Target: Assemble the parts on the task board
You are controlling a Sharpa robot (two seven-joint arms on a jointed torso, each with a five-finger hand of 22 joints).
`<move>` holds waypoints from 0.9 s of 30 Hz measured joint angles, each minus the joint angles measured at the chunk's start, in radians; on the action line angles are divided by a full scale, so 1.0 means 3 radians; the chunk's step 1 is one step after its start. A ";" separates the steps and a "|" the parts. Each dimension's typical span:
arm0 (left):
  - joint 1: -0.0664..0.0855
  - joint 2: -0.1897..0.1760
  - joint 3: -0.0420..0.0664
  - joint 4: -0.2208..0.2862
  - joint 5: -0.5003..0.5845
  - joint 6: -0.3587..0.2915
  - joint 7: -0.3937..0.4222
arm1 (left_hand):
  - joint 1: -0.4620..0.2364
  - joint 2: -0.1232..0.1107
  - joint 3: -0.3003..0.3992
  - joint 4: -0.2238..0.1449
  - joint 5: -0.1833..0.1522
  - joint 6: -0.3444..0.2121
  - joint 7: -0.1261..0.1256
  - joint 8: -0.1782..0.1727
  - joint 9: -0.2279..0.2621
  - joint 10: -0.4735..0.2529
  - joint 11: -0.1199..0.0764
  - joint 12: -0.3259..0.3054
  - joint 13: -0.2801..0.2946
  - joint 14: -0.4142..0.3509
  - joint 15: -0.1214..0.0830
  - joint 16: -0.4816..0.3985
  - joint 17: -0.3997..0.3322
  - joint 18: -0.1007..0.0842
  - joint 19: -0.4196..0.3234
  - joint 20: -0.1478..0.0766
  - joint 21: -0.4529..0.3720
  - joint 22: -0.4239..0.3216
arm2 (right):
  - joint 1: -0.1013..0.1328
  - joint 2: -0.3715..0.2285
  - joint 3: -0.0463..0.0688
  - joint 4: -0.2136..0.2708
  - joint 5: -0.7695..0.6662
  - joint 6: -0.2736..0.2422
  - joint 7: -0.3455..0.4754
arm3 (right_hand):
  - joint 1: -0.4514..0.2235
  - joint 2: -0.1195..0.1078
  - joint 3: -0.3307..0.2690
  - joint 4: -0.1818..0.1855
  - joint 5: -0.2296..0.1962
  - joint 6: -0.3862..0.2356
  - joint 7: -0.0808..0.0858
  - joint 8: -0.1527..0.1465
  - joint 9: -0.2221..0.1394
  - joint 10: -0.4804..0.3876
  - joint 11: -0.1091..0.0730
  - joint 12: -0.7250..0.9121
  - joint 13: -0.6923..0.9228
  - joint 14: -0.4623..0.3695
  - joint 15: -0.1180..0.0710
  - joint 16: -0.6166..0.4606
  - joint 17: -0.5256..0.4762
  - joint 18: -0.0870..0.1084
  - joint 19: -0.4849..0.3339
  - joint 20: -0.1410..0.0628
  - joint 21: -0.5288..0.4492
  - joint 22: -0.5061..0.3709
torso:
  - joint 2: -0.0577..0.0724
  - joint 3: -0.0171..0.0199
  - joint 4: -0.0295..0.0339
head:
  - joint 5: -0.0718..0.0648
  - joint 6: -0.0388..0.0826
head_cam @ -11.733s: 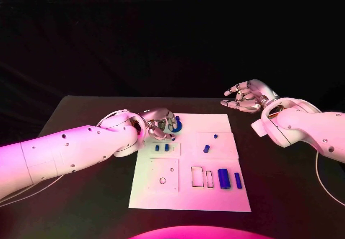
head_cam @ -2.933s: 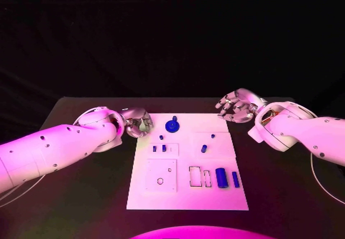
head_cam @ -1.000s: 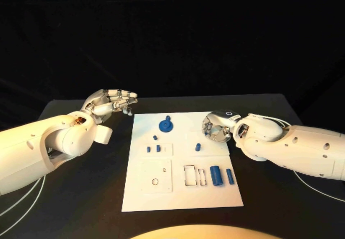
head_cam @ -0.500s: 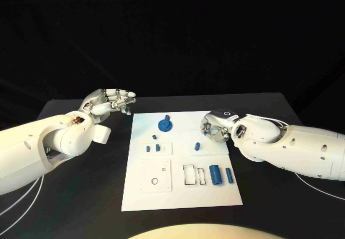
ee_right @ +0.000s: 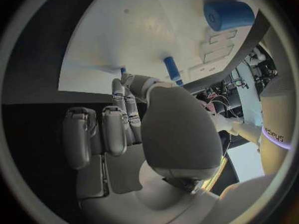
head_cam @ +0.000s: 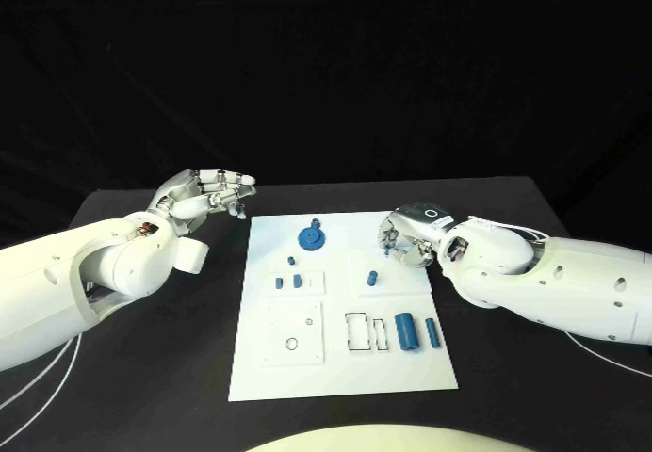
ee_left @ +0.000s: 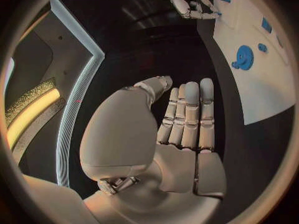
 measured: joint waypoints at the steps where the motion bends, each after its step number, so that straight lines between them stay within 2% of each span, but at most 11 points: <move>1: 0.0000 0.0001 0.0000 -0.0001 0.0000 0.0000 0.0000 | 0.0000 0.0000 0.0000 0.0000 0.0000 0.0000 0.0000 0.0000 0.0000 0.0000 0.0000 0.0000 0.0000 0.0000 0.0000 0.0000 -0.0002 0.0000 0.0000 0.0000 0.0000 -0.0003 | 0.0010 -0.0011 0.0005 0.0018 0.0000 -0.0013 -0.0003 | 0.0000 0.0000 0.0000 0.0000 0.0000 0.0000 0.0000 0.0000 0.0000 0.0000 0.0000 -0.0006 0.0000 0.0000 0.0000 0.0000 0.0000 0.0000 0.0000 0.0000 0.0000 0.0000 | 0.0000 0.0000 0.0001 | 0.0000 0.0002; 9: 0.0000 0.0009 0.0000 -0.0018 0.0000 0.0000 -0.0002 | 0.0000 0.0000 0.0000 0.0000 0.0000 -0.0012 0.0012 0.0000 0.0000 0.0000 0.0000 0.0000 0.0000 0.0000 0.0000 0.0000 -0.0003 0.0000 0.0000 0.0000 0.0000 -0.0005 | 0.0097 -0.0145 0.0021 0.0222 0.0025 -0.0101 -0.0013 | -0.0008 0.0007 0.0009 -0.0009 0.0000 0.0000 0.0000 -0.0001 -0.0004 0.0012 0.0012 -0.0019 0.0000 0.0000 0.0000 0.0000 0.0000 0.0000 0.0000 0.0000 0.0000 0.0000 | -0.0001 -0.0002 0.0000 | -0.0001 0.0006; 15: -0.0001 0.0031 0.0000 -0.0031 0.0001 0.0000 -0.0002 | 0.0000 0.0000 0.0000 0.0000 0.0000 -0.0012 0.0012 0.0000 0.0000 0.0000 0.0000 0.0000 0.0000 0.0000 0.0000 0.0000 -0.0003 0.0000 0.0000 0.0000 0.0000 -0.0005 | 0.0115 -0.0193 0.0024 0.0418 0.0081 -0.0163 -0.0009 | -0.0023 -0.0007 0.0009 -0.0010 0.0000 0.0005 0.0006 -0.0001 0.0001 0.0012 0.0012 -0.0006 0.0000 0.0000 0.0000 0.0000 0.0006 0.0000 0.0000 0.0000 0.0013 0.0000 | -0.0004 -0.0002 -0.0004 | 0.0019 0.0003; 19: -0.0002 0.0054 0.0000 -0.0044 0.0001 -0.0001 -0.0002 | 0.0000 0.0000 0.0000 0.0000 0.0000 -0.0012 0.0012 0.0000 0.0000 -0.0012 0.0012 0.0000 -0.0001 0.0000 0.0000 -0.0013 -0.0007 0.0000 0.0000 0.0000 -0.0015 -0.0009 | 0.0076 -0.0163 0.0026 0.0581 0.0128 -0.0203 0.0002 | -0.0026 -0.0011 0.0009 -0.0010 0.0000 0.0011 0.0012 -0.0003 0.0002 0.0012 0.0012 -0.0005 0.0001 0.0000 0.0000 0.0000 0.0006 0.0000 0.0000 0.0000 0.0012 -0.0001 | -0.0007 0.0000 -0.0005 | 0.0048 0.0000; 21: -0.0003 0.0067 -0.0001 -0.0054 0.0001 -0.0002 -0.0002 | 0.0000 0.0000 0.0000 0.0000 0.0000 -0.0012 0.0012 0.0000 0.0000 -0.0012 0.0011 0.0000 -0.0001 0.0000 0.0000 -0.0013 -0.0007 0.0000 0.0000 0.0000 -0.0015 -0.0009 | 0.0042 -0.0128 0.0025 0.0644 0.0144 -0.0217 0.0006 | -0.0026 -0.0011 0.0009 -0.0010 0.0000 0.0011 0.0012 -0.0004 0.0002 0.0012 0.0012 -0.0005 0.0001 0.0000 0.0000 0.0000 0.0006 0.0000 0.0000 0.0000 0.0012 -0.0001 | -0.0010 0.0001 -0.0005 | 0.0077 0.0000; 27: -0.0006 0.0111 -0.0004 -0.0087 0.0004 -0.0007 -0.0001 | 0.0000 0.0000 0.0000 0.0000 0.0000 -0.0012 0.0012 0.0000 0.0000 -0.0012 0.0011 0.0000 -0.0001 0.0000 0.0000 -0.0013 -0.0007 0.0000 0.0000 0.0000 -0.0015 -0.0008 | -0.0082 0.0042 0.0019 0.0766 0.0162 -0.0253 0.0027 | -0.0026 -0.0011 0.0006 -0.0013 -0.0001 0.0011 0.0012 0.0001 0.0001 0.0012 0.0012 -0.0005 0.0005 0.0000 0.0000 0.0000 0.0006 0.0000 0.0000 0.0000 0.0012 -0.0001 | -0.0031 0.0000 -0.0008 | 0.0194 -0.0032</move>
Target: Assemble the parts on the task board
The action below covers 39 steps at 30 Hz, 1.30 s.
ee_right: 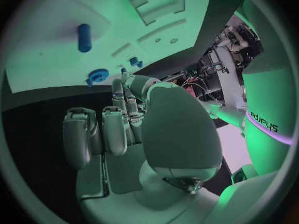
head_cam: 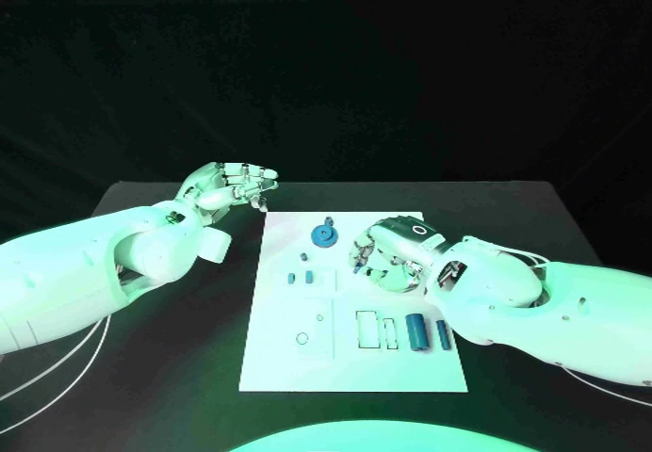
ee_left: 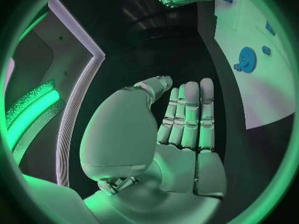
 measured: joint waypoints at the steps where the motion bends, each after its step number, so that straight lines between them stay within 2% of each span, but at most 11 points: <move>1: 0.0000 0.0008 0.0000 -0.0005 0.0001 -0.0001 0.0000 | 0.0000 0.0000 0.0000 0.0000 0.0000 0.0000 0.0000 0.0000 0.0000 0.0000 0.0000 0.0000 0.0000 0.0000 0.0000 0.0000 0.0000 0.0000 0.0000 0.0000 0.0000 0.0000 | -0.0020 0.0026 -0.0003 0.0009 0.0000 -0.0003 0.0002 | 0.0000 0.0000 0.0000 0.0000 0.0000 0.0000 0.0000 0.0002 0.0000 0.0000 0.0000 0.0000 0.0000 0.0000 0.0000 0.0000 -0.0001 0.0000 0.0000 0.0000 0.0000 0.0000 | -0.0004 -0.0002 -0.0001 | 0.0019 -0.0006; 5: -0.0001 0.0036 -0.0003 -0.0021 0.0005 -0.0006 0.0002 | 0.0000 0.0000 0.0000 0.0000 0.0000 0.0000 0.0000 0.0000 0.0000 0.0000 0.0000 0.0000 0.0000 0.0000 0.0000 0.0000 0.0000 0.0000 0.0000 0.0000 0.0000 0.0000 | -0.0105 0.0131 -0.0010 0.0020 -0.0008 -0.0012 0.0015 | 0.0000 0.0000 0.0009 -0.0010 -0.0001 0.0000 0.0000 0.0009 0.0004 0.0000 0.0000 0.0000 0.0001 0.0000 0.0000 0.0000 -0.0003 0.0000 0.0000 0.0000 0.0000 0.0000 | -0.0017 -0.0008 -0.0001 | 0.0077 -0.0028; 10: -0.0002 0.0075 -0.0006 -0.0035 0.0015 -0.0019 0.0002 | 0.0000 0.0000 0.0000 0.0000 0.0000 0.0000 0.0000 0.0000 0.0000 0.0000 0.0000 0.0000 0.0000 -0.0012 0.0012 0.0000 0.0000 0.0000 0.0000 0.0000 0.0000 0.0000 | -0.0250 0.0291 -0.0026 -0.0031 -0.0027 -0.0016 0.0031 | -0.0014 -0.0013 0.0009 -0.0010 -0.0002 0.0000 0.0000 0.0009 0.0005 0.0000 0.0000 0.0000 0.0004 0.0000 0.0000 0.0000 -0.0010 0.0000 0.0000 0.0000 0.0000 0.0000 | -0.0027 -0.0017 -0.0001 | 0.0141 -0.0059; 19: -0.0003 0.0101 -0.0010 -0.0042 0.0028 -0.0037 0.0002 | 0.0000 0.0000 0.0000 0.0000 0.0000 0.0000 0.0000 0.0000 0.0000 -0.0012 -0.0013 0.0000 0.0000 -0.0012 0.0012 0.0000 0.0000 0.0000 0.0000 0.0000 0.0000 -0.0003 | -0.0374 0.0494 -0.0047 -0.0169 -0.0088 -0.0015 0.0043 | -0.0040 -0.0005 0.0018 -0.0019 0.0008 -0.0001 0.0000 0.0008 0.0005 0.0000 0.0000 -0.0001 0.0004 0.0000 0.0000 0.0000 -0.0010 0.0000 0.0000 0.0000 -0.0015 0.0000 | -0.0027 -0.0015 0.0001 | 0.0212 -0.0102; 26: -0.0003 0.0103 -0.0012 -0.0045 0.0032 -0.0041 -0.0001 | 0.0000 0.0000 0.0000 0.0000 0.0000 0.0000 0.0000 0.0000 0.0000 -0.0012 -0.0013 0.0000 0.0000 -0.0012 0.0012 0.0000 0.0000 0.0000 0.0000 0.0000 0.0000 -0.0003 | -0.0415 0.0557 -0.0051 -0.0238 -0.0136 -0.0013 0.0033 | -0.0040 -0.0005 0.0018 -0.0019 0.0012 -0.0001 -0.0001 0.0005 0.0010 0.0000 0.0000 -0.0001 0.0004 0.0000 0.0000 0.0000 -0.0014 0.0000 0.0000 0.0000 -0.0015 0.0002 | -0.0023 -0.0013 0.0001 | 0.0231 -0.0121; 39: -0.0003 0.0100 -0.0013 -0.0048 0.0037 -0.0041 -0.0010 | 0.0000 0.0000 -0.0009 0.0009 0.0000 0.0000 0.0000 0.0000 0.0000 -0.0012 -0.0013 0.0000 -0.0001 -0.0012 0.0012 0.0000 -0.0004 0.0000 0.0000 0.0000 0.0000 -0.0003 | -0.0435 0.0582 -0.0053 -0.0272 -0.0200 0.0008 0.0012 | -0.0040 -0.0005 0.0018 -0.0018 0.0012 -0.0007 -0.0006 0.0004 0.0009 0.0000 0.0000 -0.0014 0.0000 0.0000 0.0000 0.0000 -0.0014 0.0000 0.0000 0.0000 -0.0014 0.0002 | -0.0025 -0.0015 0.0001 | 0.0230 -0.0144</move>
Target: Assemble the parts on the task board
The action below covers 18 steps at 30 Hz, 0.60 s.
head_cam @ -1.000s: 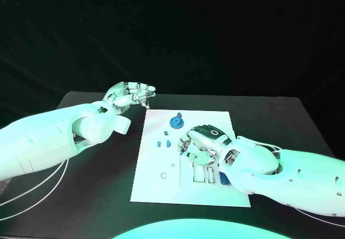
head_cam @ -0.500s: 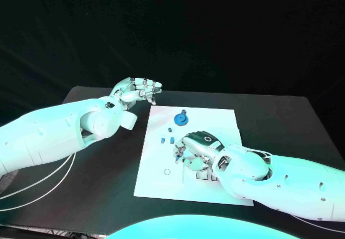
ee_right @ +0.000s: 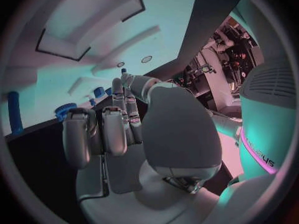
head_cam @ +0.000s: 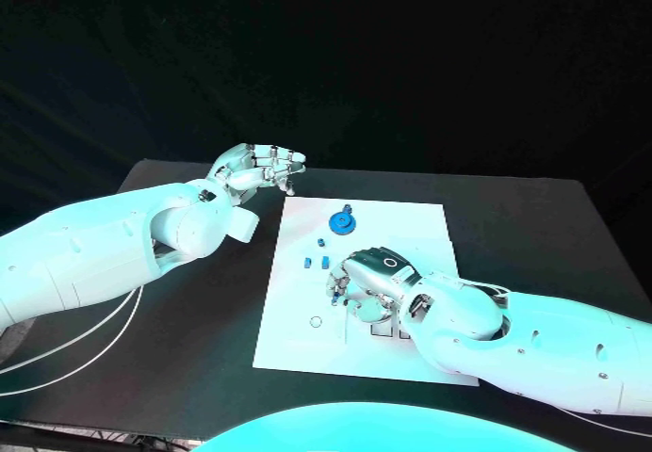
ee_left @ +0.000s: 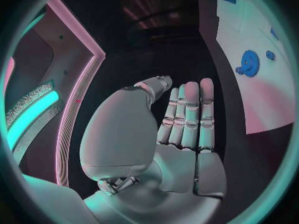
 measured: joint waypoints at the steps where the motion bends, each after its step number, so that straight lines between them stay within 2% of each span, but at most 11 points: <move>1: 0.0000 0.0000 0.0000 0.0000 0.0000 0.0000 -0.0001 | 0.0000 0.0000 0.0000 0.0000 0.0000 0.0000 0.0000 0.0000 0.0000 0.0000 0.0000 0.0000 0.0000 0.0000 0.0000 0.0000 0.0000 0.0000 0.0000 0.0000 0.0000 0.0000 | 0.0000 0.0001 0.0000 -0.0001 -0.0002 0.0004 -0.0001 | 0.0000 0.0000 0.0000 0.0000 0.0000 0.0000 0.0000 0.0000 0.0000 0.0000 0.0000 0.0000 0.0000 0.0000 0.0000 0.0000 0.0000 0.0000 0.0000 0.0000 0.0000 0.0000 | 0.0000 0.0000 0.0000 | -0.0001 0.0000; 18: 0.0000 -0.0011 -0.0001 -0.0003 0.0000 0.0001 -0.0011 | 0.0000 0.0000 0.0000 0.0000 0.0000 0.0000 0.0000 0.0000 0.0000 -0.0012 0.0012 0.0000 0.0000 0.0000 0.0000 0.0000 0.0000 0.0000 0.0000 0.0000 -0.0014 -0.0005 | -0.0003 0.0022 -0.0004 -0.0036 -0.0055 0.0092 -0.0038 | -0.0009 -0.0009 -0.0001 0.0000 -0.0001 0.0007 0.0007 -0.0005 0.0005 0.0001 -0.0001 -0.0007 0.0003 0.0000 0.0000 0.0000 0.0000 0.0000 0.0000 0.0000 0.0001 -0.0001 | 0.0000 -0.0001 0.0002 | 0.0001 -0.0015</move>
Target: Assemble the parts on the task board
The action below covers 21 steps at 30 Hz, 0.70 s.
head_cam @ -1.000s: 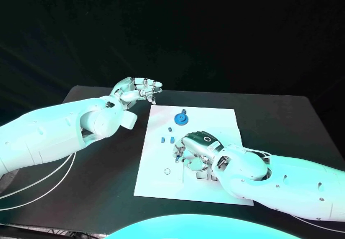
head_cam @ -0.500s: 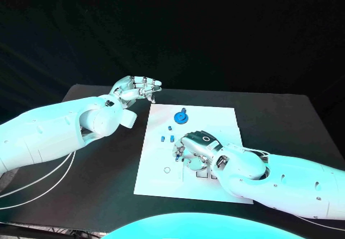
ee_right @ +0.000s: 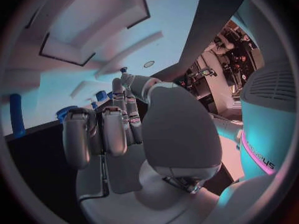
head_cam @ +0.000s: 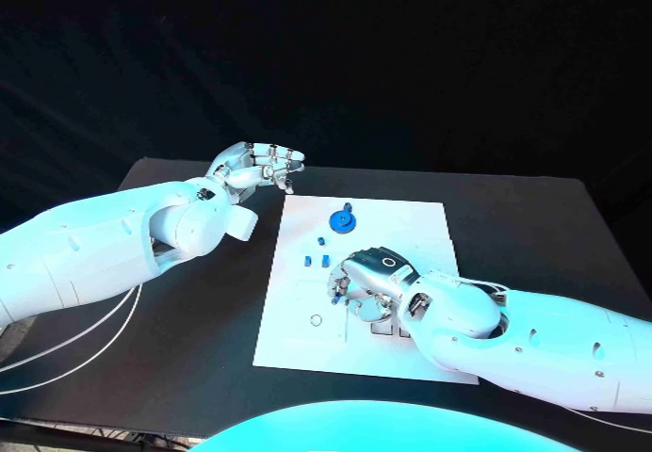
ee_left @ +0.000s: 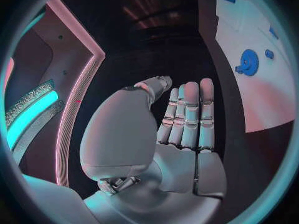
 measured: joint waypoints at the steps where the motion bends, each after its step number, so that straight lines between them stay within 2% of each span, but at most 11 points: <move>1: 0.0000 -0.0001 0.0000 0.0000 0.0000 0.0000 0.0000 | 0.0000 0.0000 0.0000 0.0000 0.0000 0.0000 0.0000 0.0000 0.0000 0.0000 0.0000 0.0000 0.0000 0.0000 0.0000 0.0000 0.0000 0.0000 0.0000 0.0000 0.0000 0.0000 | -0.0001 0.0003 0.0000 -0.0002 -0.0003 0.0005 -0.0002 | 0.0000 0.0000 0.0000 0.0000 0.0000 0.0000 0.0000 0.0000 0.0000 0.0006 -0.0006 0.0000 0.0000 0.0000 0.0000 0.0000 0.0000 0.0000 0.0000 0.0000 0.0000 0.0000 | 0.0000 0.0000 0.0000 | 0.0000 -0.0001; 20: 0.0000 -0.0011 0.0000 0.0003 0.0000 0.0001 -0.0013 | 0.0000 0.0000 0.0000 0.0000 0.0000 -0.0012 0.0012 0.0000 0.0000 0.0000 0.0000 0.0000 0.0000 -0.0012 -0.0012 0.0000 -0.0004 0.0000 0.0000 0.0000 0.0000 -0.0003 | -0.0005 0.0054 -0.0002 -0.0026 -0.0070 0.0103 -0.0050 | -0.0069 0.0006 -0.0014 -0.0033 -0.0007 -0.0001 0.0000 -0.0004 0.0011 0.0018 -0.0018 -0.0013 -0.0001 0.0002 0.0002 0.0000 -0.0021 0.0000 0.0000 0.0000 -0.0031 -0.0001 | -0.0002 -0.0002 -0.0001 | -0.0007 -0.0012; 21: 0.0000 -0.0012 0.0000 0.0003 0.0000 0.0001 -0.0014 | 0.0000 0.0000 0.0000 0.0000 0.0000 -0.0012 0.0012 0.0000 0.0000 0.0000 0.0000 0.0000 0.0000 -0.0012 -0.0012 0.0000 -0.0004 0.0000 0.0000 0.0000 0.0000 -0.0003 | -0.0005 0.0056 -0.0005 -0.0026 -0.0075 0.0115 -0.0052 | -0.0097 0.0002 -0.0019 -0.0038 -0.0007 -0.0001 -0.0001 -0.0004 0.0016 0.0042 -0.0042 -0.0026 -0.0001 0.0002 0.0002 0.0000 -0.0022 0.0000 0.0000 0.0000 -0.0031 -0.0001 | -0.0002 -0.0002 -0.0001 | -0.0007 -0.0012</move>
